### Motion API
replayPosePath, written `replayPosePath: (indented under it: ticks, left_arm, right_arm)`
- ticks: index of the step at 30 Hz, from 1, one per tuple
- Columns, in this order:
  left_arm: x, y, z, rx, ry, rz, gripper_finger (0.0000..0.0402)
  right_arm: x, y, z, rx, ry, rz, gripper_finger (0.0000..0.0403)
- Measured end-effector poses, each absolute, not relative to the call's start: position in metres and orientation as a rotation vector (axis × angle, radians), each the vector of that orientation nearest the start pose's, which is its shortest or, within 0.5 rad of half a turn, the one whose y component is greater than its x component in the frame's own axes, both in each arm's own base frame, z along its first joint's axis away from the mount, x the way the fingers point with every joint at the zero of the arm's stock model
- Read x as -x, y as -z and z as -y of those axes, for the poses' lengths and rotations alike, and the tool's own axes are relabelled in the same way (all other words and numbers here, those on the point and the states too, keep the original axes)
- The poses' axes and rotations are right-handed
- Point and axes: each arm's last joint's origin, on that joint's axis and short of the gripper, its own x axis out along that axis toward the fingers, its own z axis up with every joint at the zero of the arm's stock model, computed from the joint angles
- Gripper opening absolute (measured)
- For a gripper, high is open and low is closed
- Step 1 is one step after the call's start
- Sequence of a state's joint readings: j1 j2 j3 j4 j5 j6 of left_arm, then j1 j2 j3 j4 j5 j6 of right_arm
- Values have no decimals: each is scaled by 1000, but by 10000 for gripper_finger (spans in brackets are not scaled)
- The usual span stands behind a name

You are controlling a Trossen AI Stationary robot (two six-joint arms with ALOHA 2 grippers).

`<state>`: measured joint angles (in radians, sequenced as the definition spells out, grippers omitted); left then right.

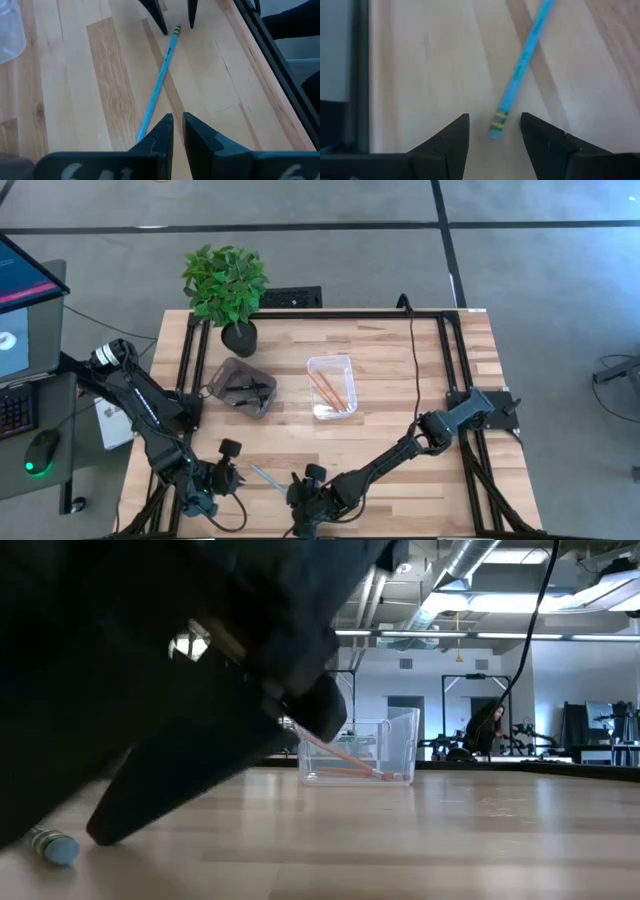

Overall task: Sort pens & pencils
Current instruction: Put the blue pencil into the white bin

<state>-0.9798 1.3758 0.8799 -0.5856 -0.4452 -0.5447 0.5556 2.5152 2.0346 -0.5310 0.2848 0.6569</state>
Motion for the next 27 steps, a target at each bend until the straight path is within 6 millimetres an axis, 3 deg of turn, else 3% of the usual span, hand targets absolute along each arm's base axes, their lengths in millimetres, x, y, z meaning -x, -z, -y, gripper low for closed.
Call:
replayPosePath:
  ticks: [14,27]
  left_arm:
    - [-155,-217,204,-248,171,-850,32]
    - [-156,-217,204,-264,173,-848,32]
  right_arm:
    - [-458,-112,-249,-178,146,-1031,205]
    - [-451,-108,-240,-124,200,-1121,205]
